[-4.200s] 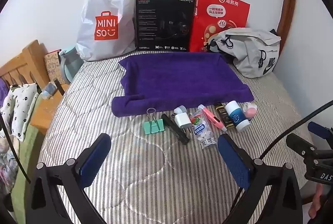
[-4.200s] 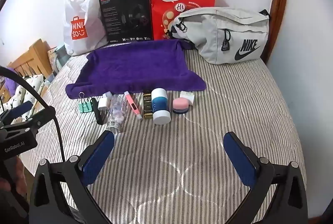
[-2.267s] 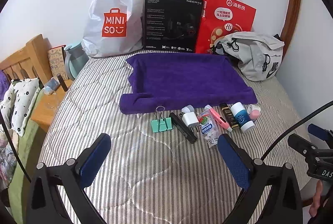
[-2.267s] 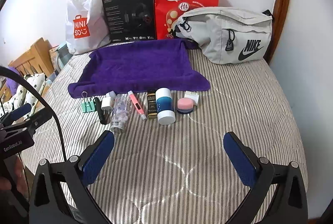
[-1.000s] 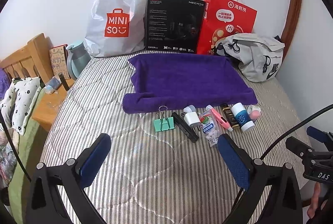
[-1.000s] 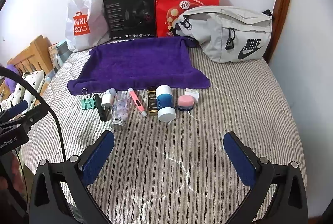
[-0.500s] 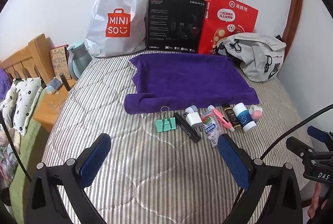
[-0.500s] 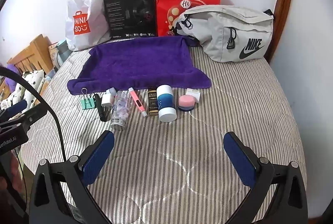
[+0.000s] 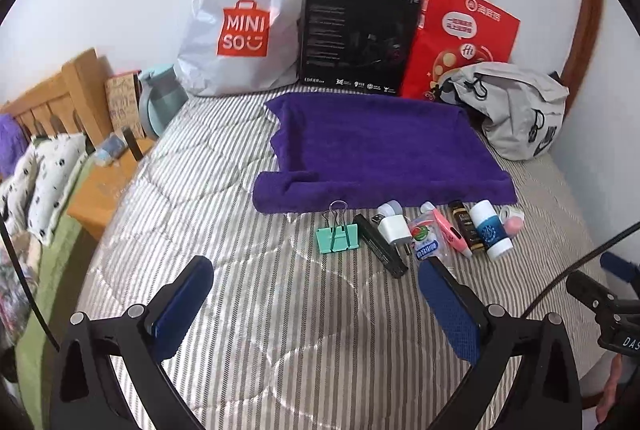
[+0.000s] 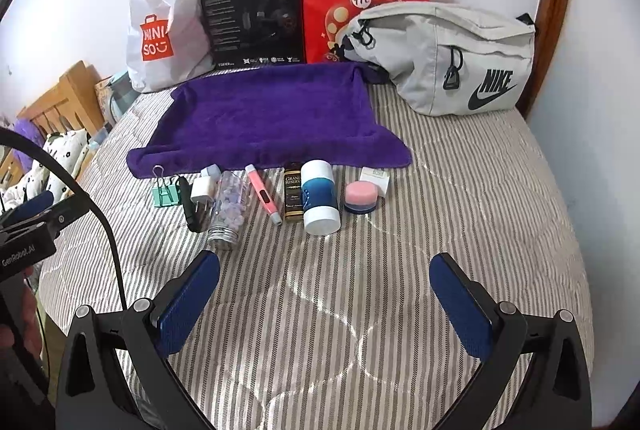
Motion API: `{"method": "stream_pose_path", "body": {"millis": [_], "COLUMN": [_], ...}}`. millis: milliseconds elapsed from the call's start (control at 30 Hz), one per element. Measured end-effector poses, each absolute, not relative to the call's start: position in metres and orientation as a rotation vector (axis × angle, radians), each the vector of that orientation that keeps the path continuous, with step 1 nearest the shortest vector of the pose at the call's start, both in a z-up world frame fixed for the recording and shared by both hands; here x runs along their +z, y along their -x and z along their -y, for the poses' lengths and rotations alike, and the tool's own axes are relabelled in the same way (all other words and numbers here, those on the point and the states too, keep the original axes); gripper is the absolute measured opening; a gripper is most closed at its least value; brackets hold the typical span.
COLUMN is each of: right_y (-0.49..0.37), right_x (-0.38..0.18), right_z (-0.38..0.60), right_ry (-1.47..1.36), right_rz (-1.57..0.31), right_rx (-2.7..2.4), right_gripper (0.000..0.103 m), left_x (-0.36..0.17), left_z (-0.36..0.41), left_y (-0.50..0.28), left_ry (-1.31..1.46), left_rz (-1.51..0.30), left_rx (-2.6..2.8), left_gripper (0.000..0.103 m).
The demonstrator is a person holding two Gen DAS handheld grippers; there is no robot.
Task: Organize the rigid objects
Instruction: 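Grasp the green binder clip with the left gripper while the right gripper approaches the pink container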
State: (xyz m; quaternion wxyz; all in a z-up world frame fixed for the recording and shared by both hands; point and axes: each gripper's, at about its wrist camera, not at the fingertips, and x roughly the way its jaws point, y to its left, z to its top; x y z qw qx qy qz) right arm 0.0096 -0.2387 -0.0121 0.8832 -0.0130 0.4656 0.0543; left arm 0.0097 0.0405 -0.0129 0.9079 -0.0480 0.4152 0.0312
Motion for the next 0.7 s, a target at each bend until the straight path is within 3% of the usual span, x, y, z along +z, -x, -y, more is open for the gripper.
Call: {"method": "stream_pose_path", "body": {"millis": [700], "right_y": [-0.049], "right_x": [-0.08], "right_z": [0.262], "right_ry": [0.051], "right_rz": [-1.097], "right_rx": [0.11], "right_gripper": [0.103], "left_x": [-0.116], "left_z": [-0.03], "left_y": [-0.095], "left_ry": [0.109], "left_rz": [-1.027], "left_rx": [0.123], "left_gripper": [0.102]}}
